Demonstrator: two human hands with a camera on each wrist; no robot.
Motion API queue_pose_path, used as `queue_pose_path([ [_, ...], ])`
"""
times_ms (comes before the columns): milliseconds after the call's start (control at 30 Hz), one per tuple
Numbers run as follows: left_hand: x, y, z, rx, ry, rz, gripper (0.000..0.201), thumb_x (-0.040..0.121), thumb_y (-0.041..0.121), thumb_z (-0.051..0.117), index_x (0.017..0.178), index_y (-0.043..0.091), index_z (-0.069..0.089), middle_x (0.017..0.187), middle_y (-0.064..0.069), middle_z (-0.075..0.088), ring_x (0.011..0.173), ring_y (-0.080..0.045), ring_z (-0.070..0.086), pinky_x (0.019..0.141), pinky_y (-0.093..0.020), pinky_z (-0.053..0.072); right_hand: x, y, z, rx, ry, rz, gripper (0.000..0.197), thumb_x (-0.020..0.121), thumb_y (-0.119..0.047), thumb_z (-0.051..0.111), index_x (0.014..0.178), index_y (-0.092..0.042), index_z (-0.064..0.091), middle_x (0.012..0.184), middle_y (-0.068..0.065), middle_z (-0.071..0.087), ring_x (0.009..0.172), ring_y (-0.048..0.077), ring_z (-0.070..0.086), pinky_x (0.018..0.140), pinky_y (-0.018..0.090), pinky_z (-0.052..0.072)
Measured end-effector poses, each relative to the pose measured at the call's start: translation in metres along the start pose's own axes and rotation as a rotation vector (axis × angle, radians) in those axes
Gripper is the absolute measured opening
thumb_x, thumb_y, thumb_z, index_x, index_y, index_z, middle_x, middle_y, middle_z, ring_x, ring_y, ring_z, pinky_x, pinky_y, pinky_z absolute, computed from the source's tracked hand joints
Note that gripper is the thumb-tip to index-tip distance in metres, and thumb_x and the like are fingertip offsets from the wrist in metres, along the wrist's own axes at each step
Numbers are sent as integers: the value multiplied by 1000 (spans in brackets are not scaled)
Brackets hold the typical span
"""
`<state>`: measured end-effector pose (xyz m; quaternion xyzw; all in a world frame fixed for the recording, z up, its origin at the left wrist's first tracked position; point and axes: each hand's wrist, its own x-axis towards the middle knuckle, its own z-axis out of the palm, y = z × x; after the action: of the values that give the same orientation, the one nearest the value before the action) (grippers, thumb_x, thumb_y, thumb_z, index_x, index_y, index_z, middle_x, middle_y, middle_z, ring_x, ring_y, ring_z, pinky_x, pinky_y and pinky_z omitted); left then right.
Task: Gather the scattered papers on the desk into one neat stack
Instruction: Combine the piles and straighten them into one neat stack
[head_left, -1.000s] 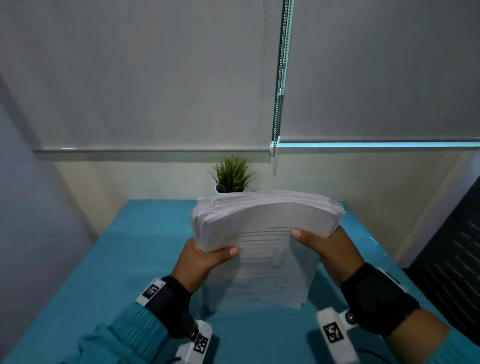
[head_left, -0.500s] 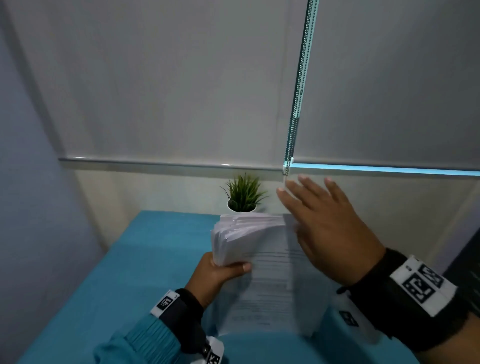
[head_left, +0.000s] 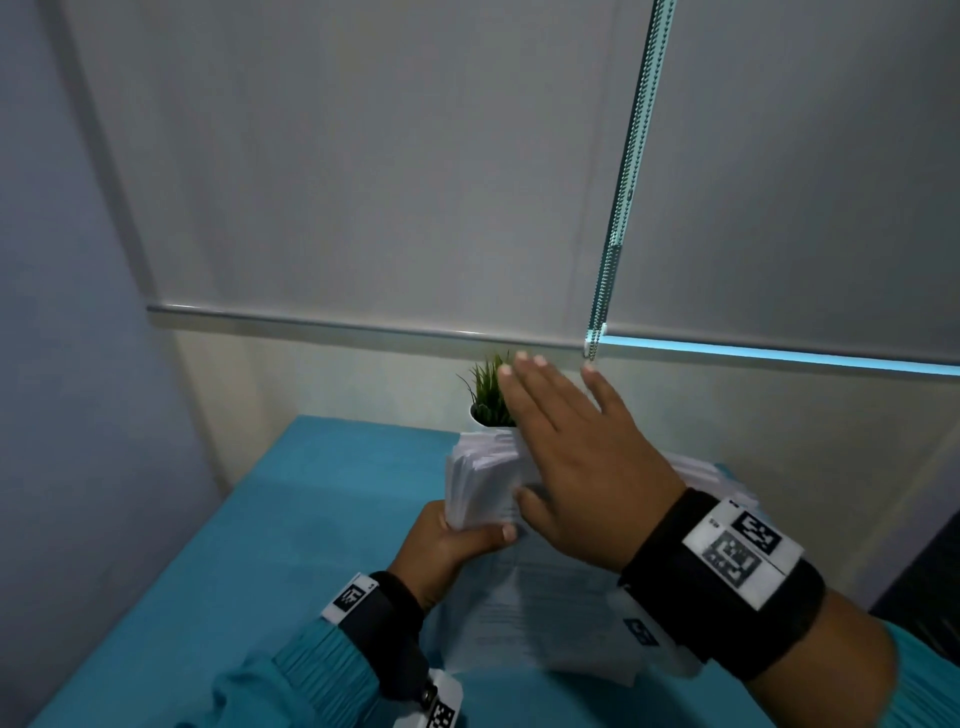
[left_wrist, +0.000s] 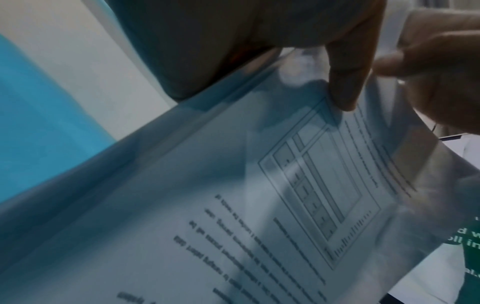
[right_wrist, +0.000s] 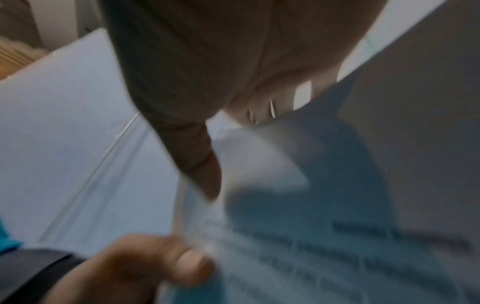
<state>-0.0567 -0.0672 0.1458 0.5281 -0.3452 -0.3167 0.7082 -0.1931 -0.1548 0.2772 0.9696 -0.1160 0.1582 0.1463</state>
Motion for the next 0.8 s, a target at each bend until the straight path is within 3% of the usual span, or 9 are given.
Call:
queue_pose_path([
  [133, 0, 1, 1, 6, 19, 21, 43, 51, 28, 86, 91, 15, 79, 98, -12, 76, 89, -20, 71, 83, -34, 56, 3, 0, -1, 16, 14, -67, 99, 78, -49, 55, 153, -16, 0, 161, 7, 8, 148, 21, 13, 118, 50, 11],
  [233, 1, -1, 1, 34, 38, 36, 45, 50, 31, 85, 91, 14, 77, 96, -10, 77, 88, -18, 70, 82, -34, 56, 5, -2, -1, 47, -92, -107, 101, 80, -58, 54, 153, -21, -5, 161, 4, 9, 148, 19, 13, 118, 50, 8],
  [333, 3, -1, 0, 65, 71, 26, 45, 51, 37, 85, 90, 15, 78, 94, -6, 78, 87, -17, 72, 78, -30, 58, 2, 7, -1, 1, 45, -62, 109, 72, -62, 61, 153, -21, 2, 160, 6, 13, 146, 24, 19, 116, 55, 16],
  [467, 5, 0, -5, 97, 47, -31, 54, 60, 42, 84, 103, 10, 75, 102, -10, 76, 98, -29, 71, 93, -46, 55, -31, 59, 7, 125, 316, 121, 118, 62, -72, 62, 152, -18, 8, 159, 8, 16, 146, 26, 18, 116, 49, 20],
  [533, 5, 0, -6, 82, 33, -45, 57, 60, 40, 84, 107, 10, 73, 105, -11, 76, 100, -29, 71, 96, -48, 53, -58, 86, 29, 355, 514, 263, 120, 60, -71, 65, 152, -17, 11, 157, 8, 19, 145, 23, 20, 118, 38, 19],
  [600, 4, 1, -5, 77, 31, -44, 58, 58, 38, 85, 108, 10, 73, 106, -11, 75, 101, -30, 71, 96, -50, 53, -78, 94, 62, 764, 582, 465, 126, 52, -70, 73, 151, -23, 12, 154, 2, 23, 141, 15, 28, 115, 28, 26],
  [667, 3, 0, -3, 79, 5, -32, 59, 55, 35, 88, 107, 12, 73, 107, -12, 75, 102, -29, 70, 95, -50, 53, -87, 89, 93, 1232, 466, 552, 130, 42, -68, 82, 147, -16, 27, 147, 1, 41, 128, 9, 46, 101, 18, 42],
  [700, 3, 0, -3, 82, -19, -27, 61, 53, 34, 89, 108, 14, 73, 109, -11, 74, 104, -28, 69, 95, -47, 54, -90, 85, 109, 1423, 397, 554, 122, 38, -63, 88, 139, -12, 42, 136, 3, 56, 116, 11, 57, 92, 19, 48],
  [800, 3, 0, -3, 208, -104, 25, 73, 49, 38, 94, 116, 23, 68, 116, -1, 73, 109, -16, 68, 95, -34, 54, -91, 68, 135, 1629, 301, 639, 83, 36, -51, 93, 106, -14, 68, 102, -2, 74, 94, 12, 68, 77, 19, 53],
])
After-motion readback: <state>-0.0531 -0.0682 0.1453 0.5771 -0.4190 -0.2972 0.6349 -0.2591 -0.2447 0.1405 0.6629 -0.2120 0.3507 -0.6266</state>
